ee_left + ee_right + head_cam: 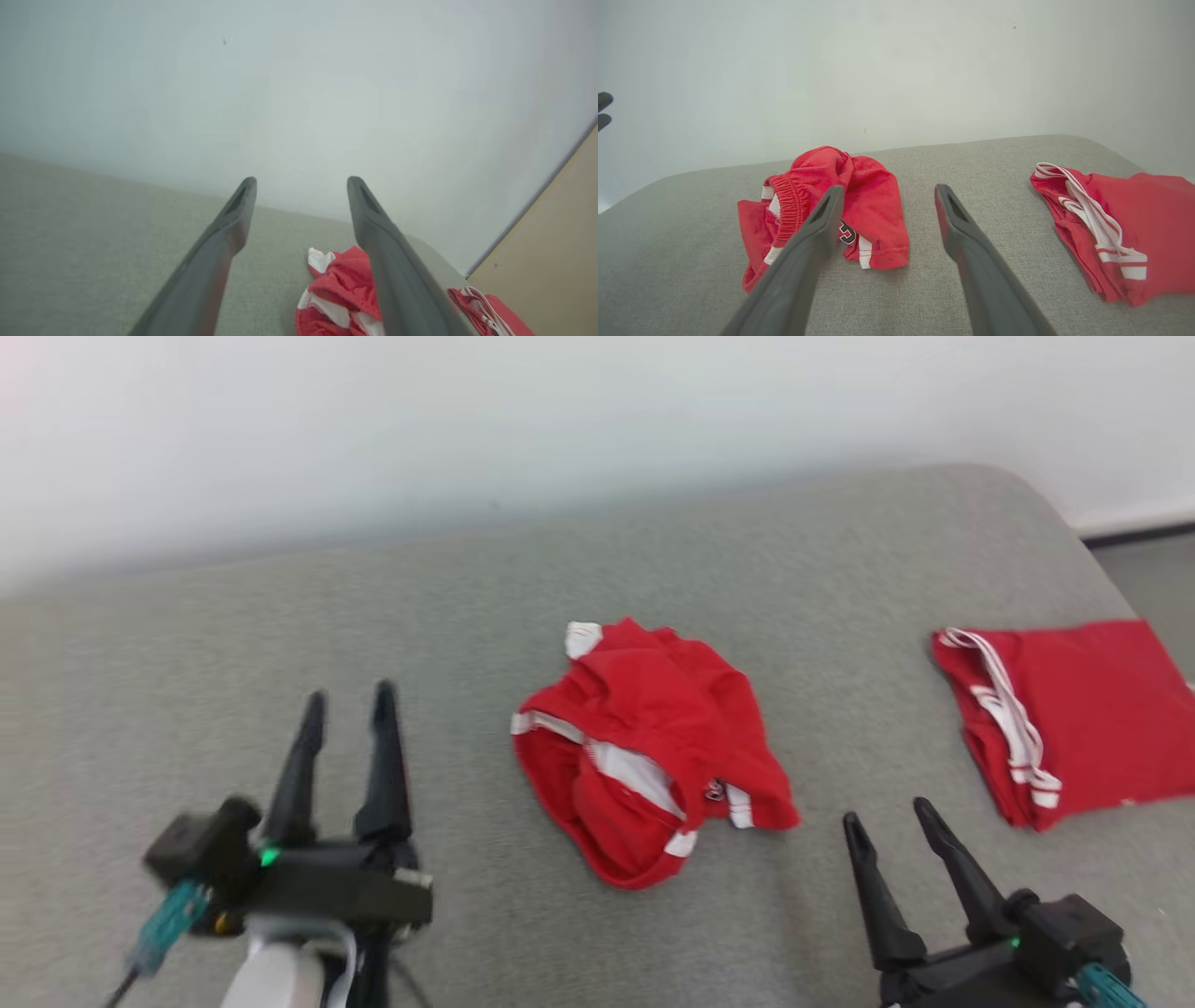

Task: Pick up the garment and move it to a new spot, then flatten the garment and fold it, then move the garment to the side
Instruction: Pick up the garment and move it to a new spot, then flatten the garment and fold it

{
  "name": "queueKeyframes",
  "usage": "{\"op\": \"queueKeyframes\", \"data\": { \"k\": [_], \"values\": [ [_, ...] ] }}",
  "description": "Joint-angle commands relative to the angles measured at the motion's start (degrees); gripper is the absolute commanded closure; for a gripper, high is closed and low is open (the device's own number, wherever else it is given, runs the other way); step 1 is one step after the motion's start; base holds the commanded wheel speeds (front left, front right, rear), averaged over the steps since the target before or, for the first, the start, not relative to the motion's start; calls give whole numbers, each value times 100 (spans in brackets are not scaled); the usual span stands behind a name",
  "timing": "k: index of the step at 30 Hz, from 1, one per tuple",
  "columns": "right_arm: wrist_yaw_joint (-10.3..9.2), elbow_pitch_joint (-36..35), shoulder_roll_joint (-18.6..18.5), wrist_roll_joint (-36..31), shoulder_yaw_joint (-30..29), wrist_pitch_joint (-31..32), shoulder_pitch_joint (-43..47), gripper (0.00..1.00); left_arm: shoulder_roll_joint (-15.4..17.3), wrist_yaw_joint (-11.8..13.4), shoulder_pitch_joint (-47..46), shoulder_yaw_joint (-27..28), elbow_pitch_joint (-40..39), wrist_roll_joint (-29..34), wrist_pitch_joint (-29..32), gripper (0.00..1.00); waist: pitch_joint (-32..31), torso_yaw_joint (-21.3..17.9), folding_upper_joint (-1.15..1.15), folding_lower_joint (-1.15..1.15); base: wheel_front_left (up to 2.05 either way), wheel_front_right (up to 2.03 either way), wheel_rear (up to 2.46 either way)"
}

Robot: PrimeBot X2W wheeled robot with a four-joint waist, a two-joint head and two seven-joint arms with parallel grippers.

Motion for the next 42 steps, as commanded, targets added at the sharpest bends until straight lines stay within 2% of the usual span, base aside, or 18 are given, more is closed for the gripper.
{"op": "queueKeyframes", "data": {
  "k": [1, 6, 16, 28, 42],
  "values": [
    [-14, -39, -32, -39, -58, -1, 101, 0, -8, 24, 270, 83, -162, 192, -15, 0, -304, 399, 0, 0, 0, 0, 0],
    [-14, -91, -94, -59, -420, 22, 416, 0, -78, -62, 1218, 525, -792, 872, -19, 0, -490, 711, 0, 0, 0, 0, 0],
    [-14, -66, -204, -94, -992, -88, 901, 0, -2, -372, 2427, 953, -821, 1775, -20, 0, -723, 1067, 0, 0, 0, 0, 0],
    [-14, 110, -280, -151, -968, -51, 1183, 0, -62, -488, 3006, 1317, -673, 1896, -21, 0, -781, 1086, 0, 0, 0, 0, 0],
    [-14, 76, -216, -194, -939, -23, 1121, 0, -118, -503, 3016, 1275, -580, 1865, -21, 0, -750, 987, 0, 0, 0, 0, 0]
  ]
}}
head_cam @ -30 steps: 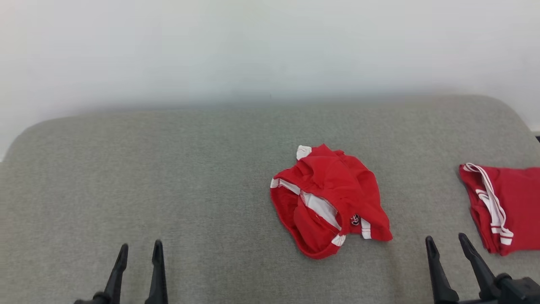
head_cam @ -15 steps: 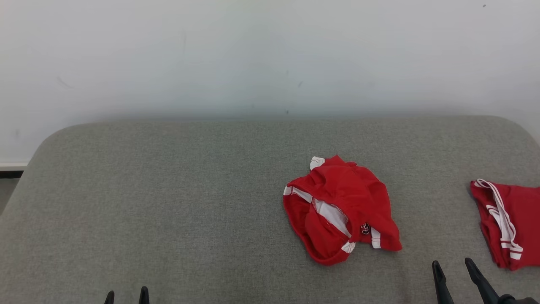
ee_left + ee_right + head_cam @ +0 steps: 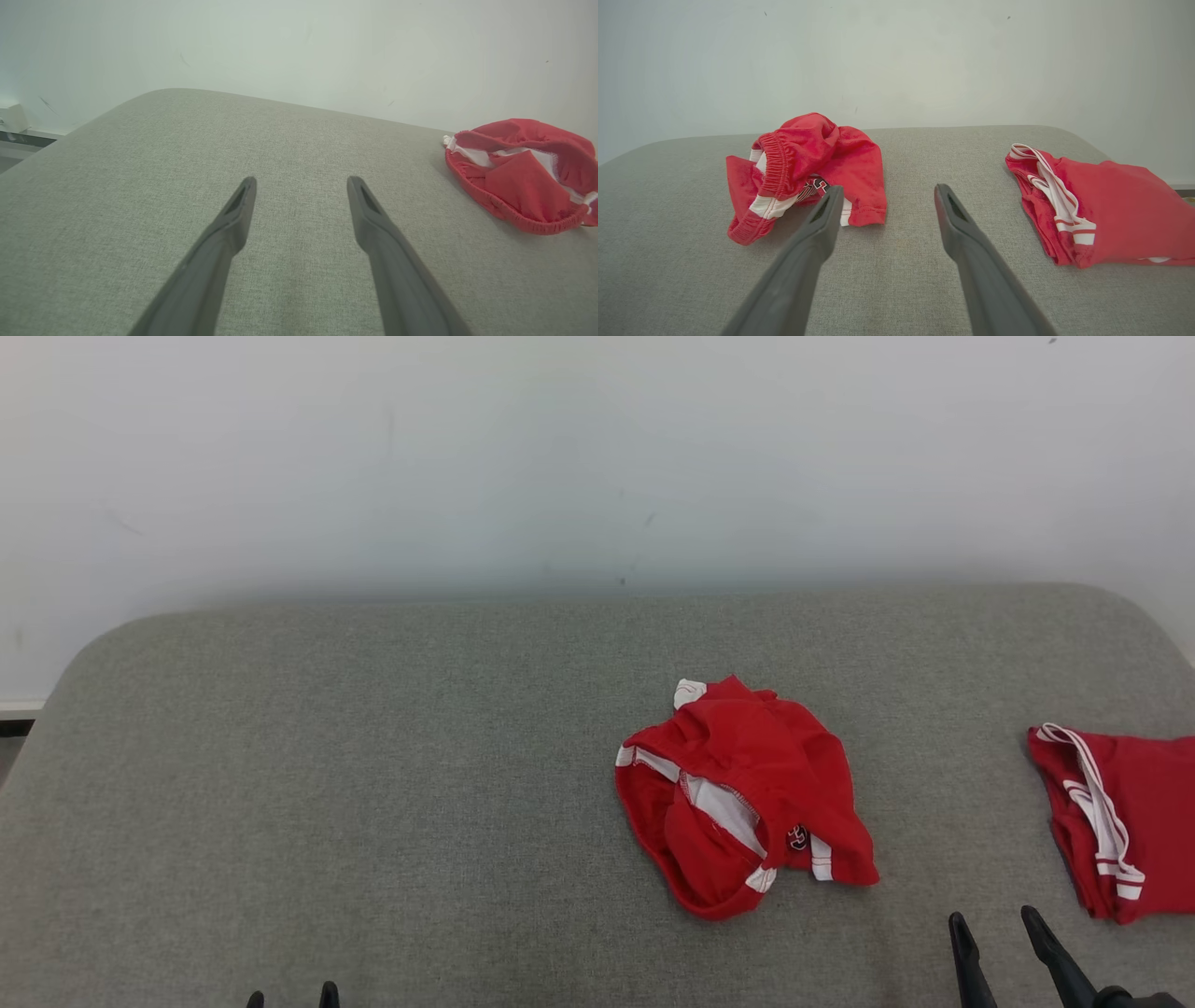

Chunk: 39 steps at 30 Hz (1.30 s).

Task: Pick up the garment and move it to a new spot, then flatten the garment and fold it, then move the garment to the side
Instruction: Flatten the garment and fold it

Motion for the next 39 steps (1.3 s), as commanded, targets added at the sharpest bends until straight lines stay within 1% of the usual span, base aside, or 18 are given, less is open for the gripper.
{"op": "queueKeyframes", "data": {
  "k": [1, 15, 19, 22, 25, 29, 36, 39],
  "values": [
    [-14, -15, 3, -26, -1, 4, -18, 0, -16, -6, -8, -9, 4, -33, -16, 0, 4, -3, 0, 0, 0, 0, 0],
    [-14, 34, 38, -33, 53, -32, -80, 0, 34, 0, -119, -138, -12, -58, -16, 0, 57, -22, 0, 0, 0, 0, 0],
    [-14, 48, 55, -34, 87, -35, -109, 0, 47, -1, -341, -352, 99, -157, -16, 0, 74, -78, 0, 0, 0, 0, 0],
    [-14, 69, 38, -11, 129, -41, -142, 0, 79, -1, -646, -681, 200, -281, 21, 0, 87, -166, 0, 0, 0, 0, 0],
    [-14, 71, 33, -9, 170, -39, -185, 0, 122, -1, -1076, -1146, 309, -534, 408, 0, 109, -297, 0, 0, 0, 0, 0],
    [-14, 84, 29, -8, 219, -46, -239, 0, 120, -1, -1658, -1756, 374, -937, 1094, 0, 163, -535, 0, 0, 0, 0, 0],
    [-14, 116, 88, -11, 325, -72, -347, 0, -2, -1, -2347, -2533, 529, -1457, 2234, 0, 341, -1137, 0, 0, 0, 0, 0],
    [-14, 162, 93, 19, 357, -124, -415, 0, -35, 27, -2574, -2706, 631, -1542, 2466, 0, 481, -1409, 0, 0, 0, 0, 0]
  ]
}}
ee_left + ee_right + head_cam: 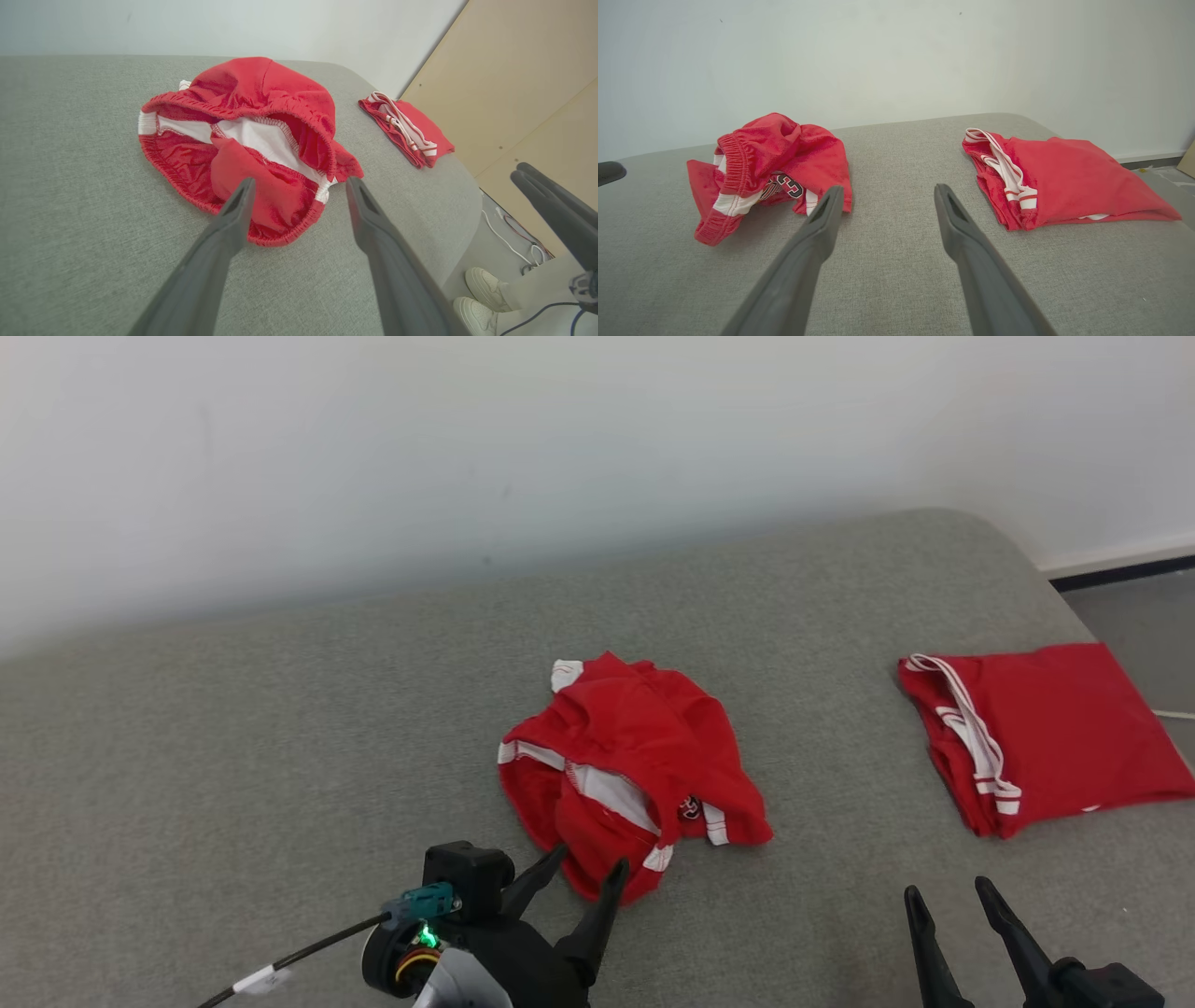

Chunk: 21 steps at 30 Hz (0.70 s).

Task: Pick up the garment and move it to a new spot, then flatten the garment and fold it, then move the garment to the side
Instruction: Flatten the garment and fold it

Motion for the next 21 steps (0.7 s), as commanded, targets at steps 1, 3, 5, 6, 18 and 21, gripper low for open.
{"op": "queueKeyframes", "data": {
  "k": [1, 3, 5, 6, 18, 21],
  "values": [
    [-14, 37, 18, 21, 20, -66, -90, 0, -18, 38, -185, -85, 87, -62, 90, 0, 274, -488, 0, 0, 0, 0, 0],
    [-14, 51, 32, 24, 30, -72, -112, 0, -27, 55, -241, -142, 130, -41, 107, 0, 316, -572, 0, 0, 0, 0, 0],
    [-14, 79, 60, 19, 50, -113, -154, 0, -30, 83, -369, -214, 226, -52, 117, 0, 398, -731, 0, 0, 0, 0, 0],
    [-14, 91, 78, 18, 68, -120, -174, 0, -35, 87, -425, -240, 265, -52, 117, 0, 440, -809, 0, 0, 0, 0, 0],
    [-14, 300, 193, 51, 139, -304, -324, 0, -1, 685, -839, -231, 1017, 182, 292, 0, 681, -1249, 0, 0, 0, 0, 0],
    [-14, 343, 195, 51, 130, -329, -333, 0, 23, 750, -841, -205, 1068, 176, 250, 2, 674, -1228, 0, 0, 0, 0, 0]
  ]
}}
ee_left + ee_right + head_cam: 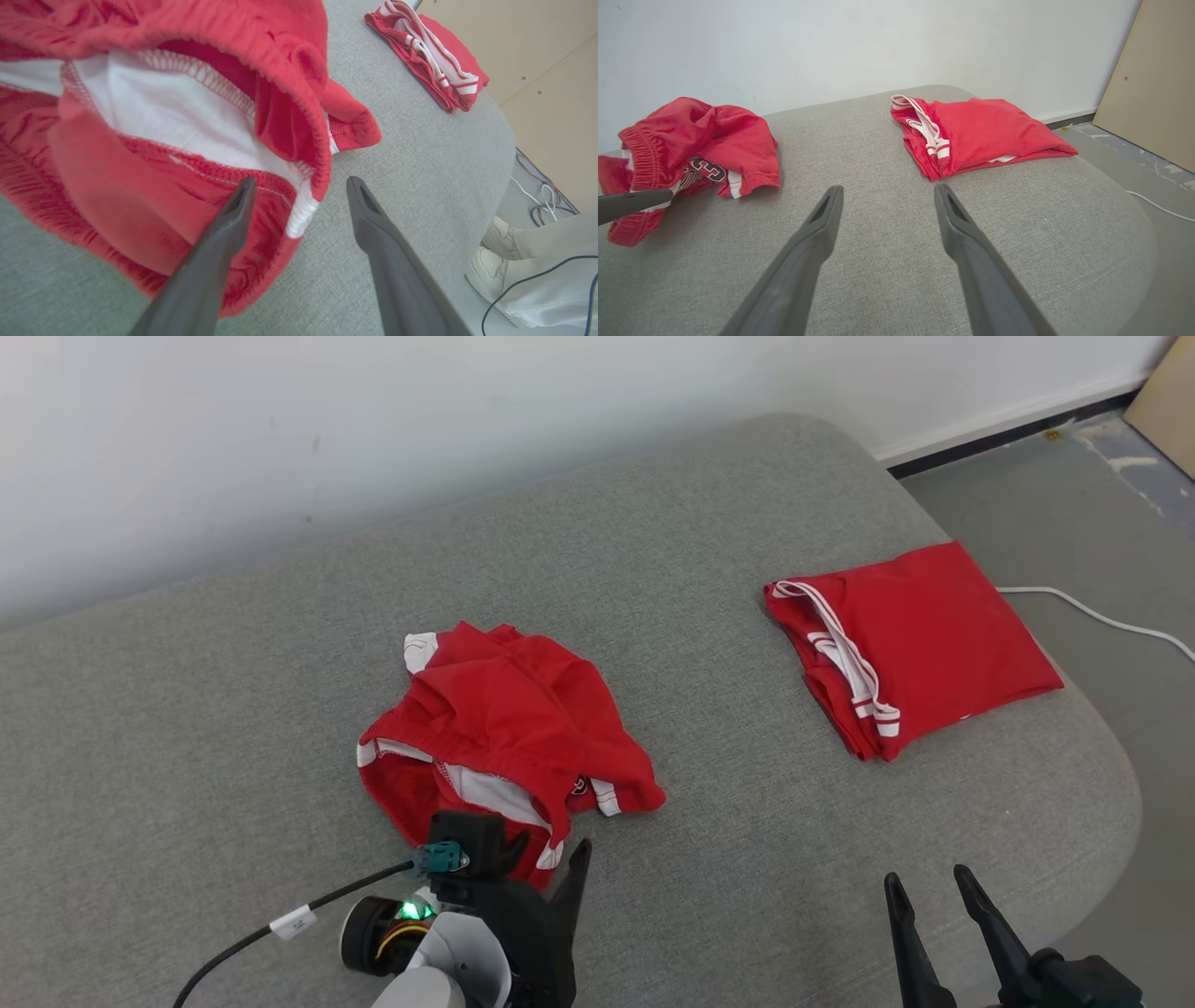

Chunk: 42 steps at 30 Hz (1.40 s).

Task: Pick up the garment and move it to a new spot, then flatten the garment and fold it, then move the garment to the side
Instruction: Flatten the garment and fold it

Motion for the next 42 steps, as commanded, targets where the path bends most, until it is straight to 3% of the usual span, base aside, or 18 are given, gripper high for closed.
{"op": "queueKeyframes", "data": {
  "k": [1, 2, 3, 4, 9, 16, 30, 37, 42],
  "values": [
    [-14, 12, 18, 13, 13, -37, -58, 0, 50, 29, -43, 14, 39, 42, -11, 20, 1, 10, -1, -1, 0, 0, 0],
    [-14, 22, 15, 12, 29, -40, -67, 0, 41, 50, -28, 18, 60, 20, 8, 55, -12, 24, -1, -1, 0, 0, 0],
    [-14, 33, 6, 14, 41, -44, -77, 0, 40, 50, -23, 11, 82, 10, 6, 71, -25, 36, -1, -1, 0, 0, 0],
    [-14, 43, -3, 18, 56, -45, -87, 0, 43, 53, -26, 4, 105, 10, -7, 100, -39, 47, -1, -1, 0, 0, 0],
    [-14, 47, -54, 26, 102, -2, -125, 0, 19, 47, -121, 42, 146, -102, -138, 100, -126, 87, -1, -1, 0, 0, 0],
    [-14, -6, -121, 10, 92, 76, -50, 0, -45, -114, -693, 25, -320, -749, -276, 100, -273, 141, -1, -1, 0, 0, 0],
    [-14, -36, -107, 43, 139, 119, -40, 0, -48, 98, -2417, -446, -1151, -2687, -807, 100, -373, 160, -1, -1, 0, 0, 0],
    [-14, 23, -58, 37, 162, 78, -60, 0, -44, 207, -3134, -1018, -1536, -4819, -1340, 100, -362, 255, -1, -1, 0, 0, 0],
    [-14, 33, 3, 47, 156, 40, -48, 0, 19, 517, -2847, -1192, -985, -5005, -1647, 100, -314, 400, -1, -1, 0, 0, 0]
  ]
}}
